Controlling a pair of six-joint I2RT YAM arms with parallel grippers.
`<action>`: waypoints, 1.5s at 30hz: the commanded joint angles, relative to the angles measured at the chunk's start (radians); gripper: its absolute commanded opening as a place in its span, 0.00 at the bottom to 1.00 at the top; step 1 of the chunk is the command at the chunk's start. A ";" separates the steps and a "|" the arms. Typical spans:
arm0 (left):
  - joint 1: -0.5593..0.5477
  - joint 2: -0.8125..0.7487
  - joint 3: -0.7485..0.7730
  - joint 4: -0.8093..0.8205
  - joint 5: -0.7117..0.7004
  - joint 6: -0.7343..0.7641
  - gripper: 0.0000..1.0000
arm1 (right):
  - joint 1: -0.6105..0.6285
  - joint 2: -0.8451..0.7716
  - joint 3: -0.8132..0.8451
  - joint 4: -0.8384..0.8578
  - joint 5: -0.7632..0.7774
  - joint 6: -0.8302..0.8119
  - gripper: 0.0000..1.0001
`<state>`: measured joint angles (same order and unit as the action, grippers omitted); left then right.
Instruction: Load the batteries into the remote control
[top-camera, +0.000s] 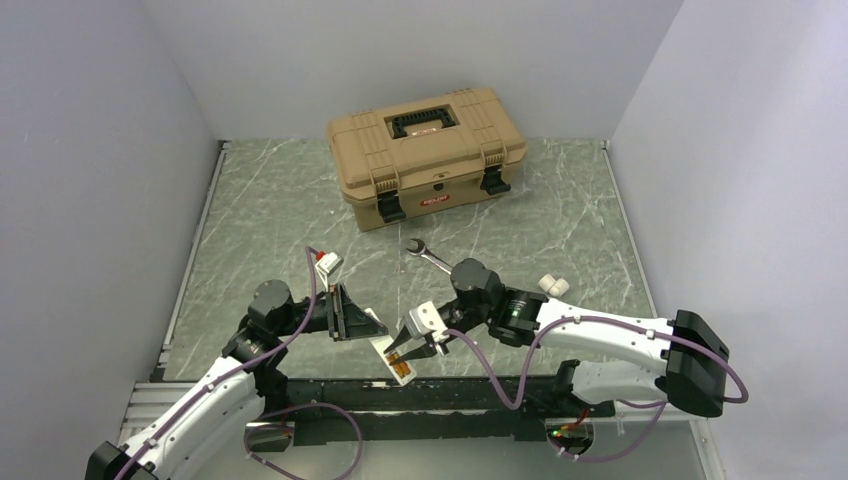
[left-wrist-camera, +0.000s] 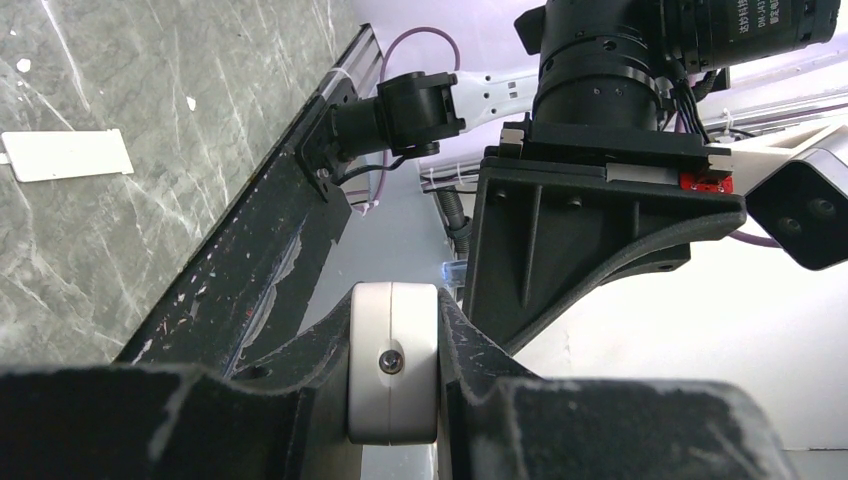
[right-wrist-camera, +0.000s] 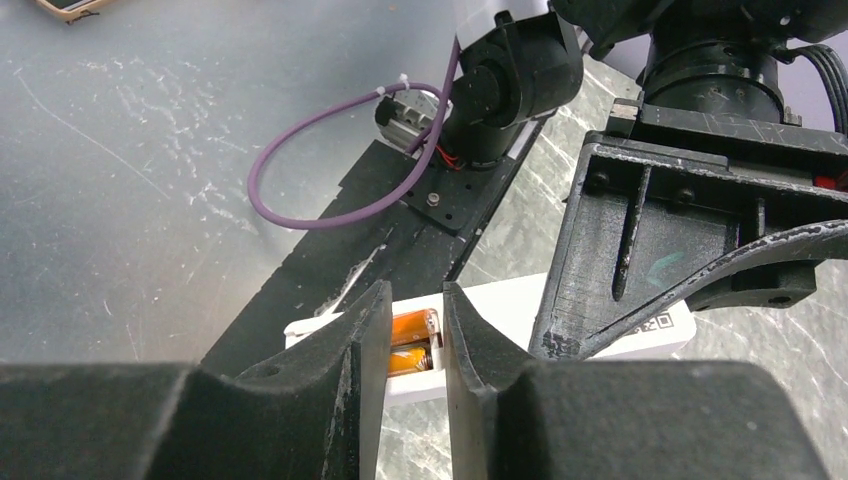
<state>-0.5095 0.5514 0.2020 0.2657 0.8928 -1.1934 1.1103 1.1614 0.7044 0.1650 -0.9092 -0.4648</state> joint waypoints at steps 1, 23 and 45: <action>-0.004 -0.013 0.008 0.055 0.017 -0.003 0.00 | 0.000 0.010 0.046 0.004 -0.046 -0.033 0.27; -0.004 -0.018 0.011 0.052 0.017 -0.001 0.00 | 0.000 0.030 0.040 -0.041 -0.060 -0.058 0.11; -0.003 -0.004 0.026 0.049 0.011 0.005 0.00 | 0.001 0.031 0.038 -0.112 -0.088 -0.083 0.06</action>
<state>-0.5125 0.5491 0.2005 0.2592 0.8944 -1.1889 1.1088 1.1858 0.7162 0.1104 -0.9306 -0.5201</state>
